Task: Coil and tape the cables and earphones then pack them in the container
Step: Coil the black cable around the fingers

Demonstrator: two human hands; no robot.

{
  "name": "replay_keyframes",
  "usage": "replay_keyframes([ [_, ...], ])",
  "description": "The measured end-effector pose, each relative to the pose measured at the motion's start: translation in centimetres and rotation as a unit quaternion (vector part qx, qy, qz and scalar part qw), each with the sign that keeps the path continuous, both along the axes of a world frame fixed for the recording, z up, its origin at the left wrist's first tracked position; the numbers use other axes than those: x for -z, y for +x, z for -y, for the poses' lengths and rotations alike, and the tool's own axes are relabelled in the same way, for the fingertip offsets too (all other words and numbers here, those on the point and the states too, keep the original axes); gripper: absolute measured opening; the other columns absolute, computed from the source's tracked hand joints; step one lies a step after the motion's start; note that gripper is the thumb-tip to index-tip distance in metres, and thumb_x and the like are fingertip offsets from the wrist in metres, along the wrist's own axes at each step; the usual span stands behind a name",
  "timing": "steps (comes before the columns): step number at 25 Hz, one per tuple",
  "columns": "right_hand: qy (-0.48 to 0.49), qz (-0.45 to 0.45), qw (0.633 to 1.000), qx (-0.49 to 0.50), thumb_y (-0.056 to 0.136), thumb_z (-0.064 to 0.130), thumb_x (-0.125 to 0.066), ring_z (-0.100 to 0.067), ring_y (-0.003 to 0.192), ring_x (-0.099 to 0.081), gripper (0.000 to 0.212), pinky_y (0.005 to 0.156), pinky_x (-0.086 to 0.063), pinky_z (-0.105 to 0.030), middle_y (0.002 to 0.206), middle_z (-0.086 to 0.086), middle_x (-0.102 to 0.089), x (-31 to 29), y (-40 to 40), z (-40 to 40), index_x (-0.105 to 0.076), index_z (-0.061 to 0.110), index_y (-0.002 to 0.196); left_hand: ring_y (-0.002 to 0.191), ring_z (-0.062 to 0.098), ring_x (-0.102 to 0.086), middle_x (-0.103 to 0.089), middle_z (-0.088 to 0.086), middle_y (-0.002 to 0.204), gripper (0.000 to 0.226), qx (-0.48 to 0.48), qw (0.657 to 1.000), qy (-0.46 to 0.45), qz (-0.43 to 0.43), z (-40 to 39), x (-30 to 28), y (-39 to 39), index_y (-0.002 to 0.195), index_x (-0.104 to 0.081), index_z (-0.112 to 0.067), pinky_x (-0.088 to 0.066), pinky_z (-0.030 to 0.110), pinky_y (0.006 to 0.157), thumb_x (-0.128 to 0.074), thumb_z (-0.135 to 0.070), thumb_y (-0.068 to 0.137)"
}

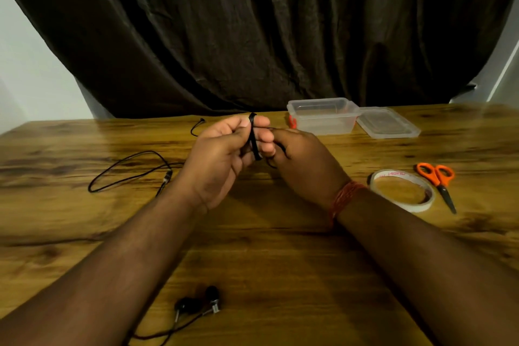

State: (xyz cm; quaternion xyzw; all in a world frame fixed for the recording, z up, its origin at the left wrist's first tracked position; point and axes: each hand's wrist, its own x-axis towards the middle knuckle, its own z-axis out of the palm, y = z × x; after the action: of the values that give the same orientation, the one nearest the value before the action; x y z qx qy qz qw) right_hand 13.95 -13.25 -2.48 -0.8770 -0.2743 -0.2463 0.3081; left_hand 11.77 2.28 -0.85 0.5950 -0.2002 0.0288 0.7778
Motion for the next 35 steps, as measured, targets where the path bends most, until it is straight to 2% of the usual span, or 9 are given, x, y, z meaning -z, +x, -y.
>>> replay_keyframes([
  [3,-0.049,-0.013,0.999,-0.010,0.098,0.025,-0.047,-0.022,0.089,-0.061,0.020,0.077,-0.050,-0.043,0.098,-0.005,-0.068,0.1,-0.4,-0.1,-0.065,0.015,0.099,0.083,0.018,-0.073,-0.075,0.009,0.090,0.028,-0.015,0.999,-0.048,-0.001,-0.1,-0.3,0.2,0.109,-0.063,-0.003,-0.059,0.029,0.078,-0.036,-0.007,0.103],
  [7,-0.130,-0.005,0.991,-0.031,0.098,0.037,-0.048,-0.014,0.072,-0.056,0.024,0.065,-0.050,-0.037,0.077,0.004,-0.060,-0.1,-1.4,-0.3,-0.058,0.023,0.082,0.100,0.026,-0.072,-0.075,0.012,0.101,0.028,-0.058,0.997,-0.047,0.006,-0.4,-0.4,0.5,0.113,-0.062,-0.004,-0.058,0.031,0.084,-0.036,-0.009,0.105],
  [11,-0.105,0.053,0.993,-0.028,0.089,0.035,-0.054,-0.011,0.068,-0.051,0.018,0.058,-0.041,-0.030,0.072,0.011,-0.055,-1.3,-1.9,-0.1,-0.063,0.024,0.080,0.096,0.016,-0.072,-0.076,0.006,0.102,0.028,-0.114,0.989,0.096,0.022,-0.2,0.1,0.5,0.109,-0.065,-0.014,-0.056,0.025,0.078,-0.037,-0.012,0.105],
  [15,-0.035,0.079,0.996,-0.024,0.087,0.030,-0.057,-0.010,0.071,-0.051,0.014,0.061,-0.045,-0.036,0.076,0.011,-0.053,-2.2,-1.8,0.8,-0.067,0.021,0.085,0.100,0.028,-0.067,-0.072,0.013,0.102,0.026,-0.100,0.953,0.277,0.070,0.0,0.8,0.5,0.104,-0.065,-0.009,-0.051,0.049,0.096,-0.040,-0.017,0.105],
  [17,-0.016,0.096,0.995,-0.015,0.090,0.030,-0.058,-0.010,0.072,-0.050,0.014,0.062,-0.046,-0.038,0.081,0.009,-0.055,-2.3,-1.6,1.1,-0.067,0.019,0.089,0.087,0.023,-0.067,-0.070,0.012,0.091,0.028,-0.062,0.961,0.263,0.059,0.0,0.6,0.3,0.099,-0.060,0.000,-0.052,0.041,0.092,-0.037,-0.014,0.105],
  [20,0.006,0.116,0.993,-0.005,0.091,0.029,-0.058,-0.011,0.075,-0.052,0.010,0.063,-0.046,-0.039,0.086,0.008,-0.056,-2.1,-1.3,1.4,-0.064,0.020,0.092,0.072,0.008,-0.061,-0.066,-0.003,0.076,0.029,-0.030,0.963,0.264,0.049,-0.1,0.1,0.0,0.092,-0.059,-0.007,-0.051,0.022,0.076,-0.034,-0.011,0.106],
  [22,0.035,0.116,0.993,0.011,0.091,0.028,-0.060,-0.009,0.077,-0.052,0.006,0.064,-0.046,-0.035,0.087,0.010,-0.054,-2.1,-0.8,1.6,-0.062,0.023,0.090,0.069,0.006,-0.059,-0.064,-0.006,0.073,0.030,-0.015,0.961,0.271,0.044,0.0,0.1,-0.2,0.095,-0.062,-0.008,-0.049,0.019,0.072,-0.034,-0.012,0.106],
  [29,0.084,0.003,0.995,-0.061,0.093,0.006,-0.054,-0.016,0.084,-0.059,0.013,0.073,-0.048,-0.037,0.090,-0.001,-0.064,-0.2,-0.4,0.4,-0.064,0.013,0.095,0.074,0.013,-0.067,-0.069,0.001,0.081,0.029,0.046,0.998,0.046,0.021,-0.1,-0.1,-0.4,0.107,-0.064,-0.005,-0.057,0.028,0.077,-0.036,-0.013,0.104],
  [35,0.034,-0.043,0.997,-0.049,0.097,0.018,-0.051,-0.010,0.066,-0.055,0.016,0.058,-0.037,-0.028,0.077,0.002,-0.065,0.0,-0.8,-0.2,-0.063,0.017,0.086,0.090,0.021,-0.074,-0.076,0.011,0.095,0.028,0.022,0.995,-0.094,0.005,0.0,-0.4,-0.1,0.111,-0.062,-0.002,-0.059,0.030,0.078,-0.036,-0.007,0.104],
])
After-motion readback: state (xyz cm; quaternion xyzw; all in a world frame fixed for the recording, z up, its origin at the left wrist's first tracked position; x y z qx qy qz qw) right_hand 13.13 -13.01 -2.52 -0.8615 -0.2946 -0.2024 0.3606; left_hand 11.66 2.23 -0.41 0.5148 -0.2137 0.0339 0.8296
